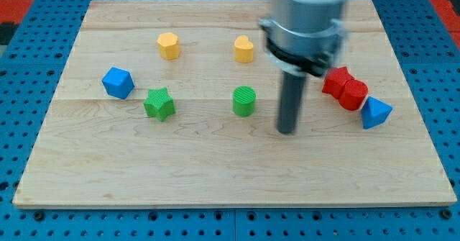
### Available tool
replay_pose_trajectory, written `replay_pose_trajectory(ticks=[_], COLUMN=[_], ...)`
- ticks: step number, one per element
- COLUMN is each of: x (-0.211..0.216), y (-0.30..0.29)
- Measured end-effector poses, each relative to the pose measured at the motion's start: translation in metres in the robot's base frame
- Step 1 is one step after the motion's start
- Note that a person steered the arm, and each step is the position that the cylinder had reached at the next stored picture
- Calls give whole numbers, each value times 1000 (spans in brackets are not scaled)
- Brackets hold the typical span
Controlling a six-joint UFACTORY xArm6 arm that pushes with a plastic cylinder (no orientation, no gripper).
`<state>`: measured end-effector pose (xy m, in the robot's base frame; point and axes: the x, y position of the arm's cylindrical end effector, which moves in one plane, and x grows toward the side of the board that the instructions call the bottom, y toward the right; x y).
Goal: Line up the blue cube red circle and red star diagonally
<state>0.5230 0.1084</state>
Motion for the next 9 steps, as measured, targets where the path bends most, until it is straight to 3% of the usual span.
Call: replay_pose_trajectory(ticks=[1, 3, 5, 6, 7, 9], x=[19, -21, -57, -57, -32, -43], y=[106, 152, 67, 44, 64, -8])
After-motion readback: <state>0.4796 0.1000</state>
